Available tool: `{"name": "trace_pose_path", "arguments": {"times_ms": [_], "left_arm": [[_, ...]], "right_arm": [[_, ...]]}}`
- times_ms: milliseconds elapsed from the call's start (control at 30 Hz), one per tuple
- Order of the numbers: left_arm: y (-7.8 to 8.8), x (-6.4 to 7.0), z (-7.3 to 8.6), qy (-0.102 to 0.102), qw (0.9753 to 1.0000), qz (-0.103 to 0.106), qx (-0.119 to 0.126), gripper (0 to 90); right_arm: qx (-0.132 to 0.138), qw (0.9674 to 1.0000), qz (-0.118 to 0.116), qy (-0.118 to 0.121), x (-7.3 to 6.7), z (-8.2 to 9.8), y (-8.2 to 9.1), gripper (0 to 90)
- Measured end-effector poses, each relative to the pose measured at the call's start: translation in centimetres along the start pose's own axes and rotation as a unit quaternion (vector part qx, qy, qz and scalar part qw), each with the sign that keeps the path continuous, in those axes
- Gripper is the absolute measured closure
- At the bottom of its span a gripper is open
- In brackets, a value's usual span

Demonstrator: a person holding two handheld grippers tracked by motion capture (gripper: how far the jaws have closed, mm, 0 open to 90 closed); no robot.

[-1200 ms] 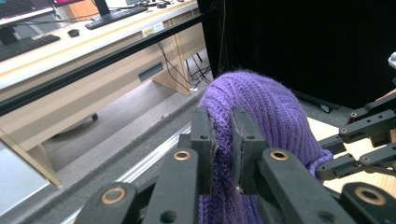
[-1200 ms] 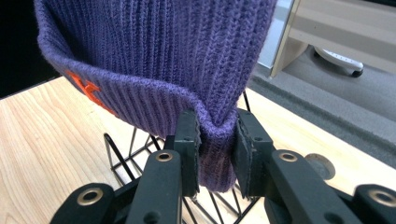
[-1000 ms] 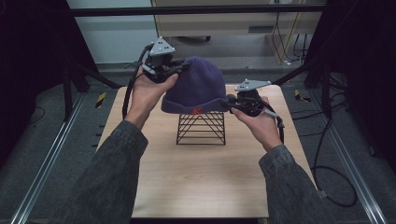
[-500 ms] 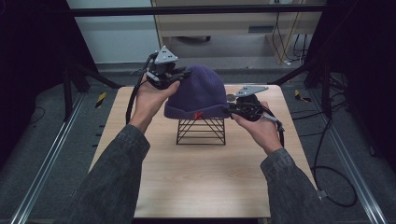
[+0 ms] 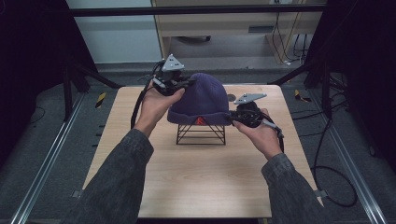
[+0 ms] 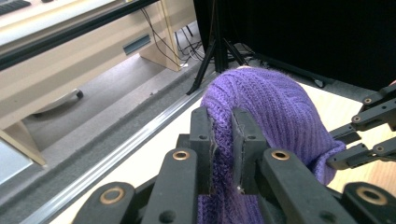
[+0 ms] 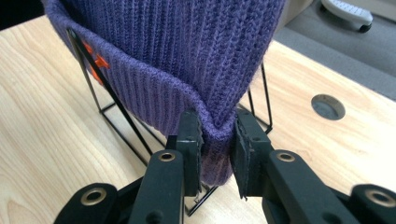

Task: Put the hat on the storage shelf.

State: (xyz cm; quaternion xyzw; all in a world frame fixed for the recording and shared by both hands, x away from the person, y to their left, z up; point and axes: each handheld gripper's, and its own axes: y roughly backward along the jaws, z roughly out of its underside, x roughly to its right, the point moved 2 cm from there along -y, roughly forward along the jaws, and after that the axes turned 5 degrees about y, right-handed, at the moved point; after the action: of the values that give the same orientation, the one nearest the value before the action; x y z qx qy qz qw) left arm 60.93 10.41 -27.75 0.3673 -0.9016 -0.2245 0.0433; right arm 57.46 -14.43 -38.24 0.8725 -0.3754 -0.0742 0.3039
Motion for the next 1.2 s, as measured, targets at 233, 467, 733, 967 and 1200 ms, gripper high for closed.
{"name": "trace_pose_path", "arguments": {"times_ms": [233,467,733,967,1200], "left_arm": [[-0.2,0.1,1.1,-0.006,0.9999,0.003,-0.009,79.7],[-0.2,0.3,1.9,-0.015,0.9996,0.007,-0.021,79.6],[-0.5,0.5,2.6,-0.018,0.9994,0.012,-0.025,79.6],[-0.8,0.6,3.7,-0.01,0.9993,0.014,-0.032,79.6],[-0.7,0.5,4.4,-0.003,0.9994,0.015,-0.031,79.6]], "right_arm": [[-0.006,1.0,0.0,-0.002,-0.2,0.9,-0.4,74.4],[-0.016,0.9999,-0.005,0.002,-0.6,1.5,-0.9,73.5],[-0.02,0.9998,-0.007,-0.002,-0.7,2.3,-1.3,73.3],[-0.031,0.9995,-0.011,-0.001,-0.9,2.9,-1.8,73.0],[-0.035,0.9993,-0.011,0.002,-1.0,3.0,-2.0,72.9]]}}
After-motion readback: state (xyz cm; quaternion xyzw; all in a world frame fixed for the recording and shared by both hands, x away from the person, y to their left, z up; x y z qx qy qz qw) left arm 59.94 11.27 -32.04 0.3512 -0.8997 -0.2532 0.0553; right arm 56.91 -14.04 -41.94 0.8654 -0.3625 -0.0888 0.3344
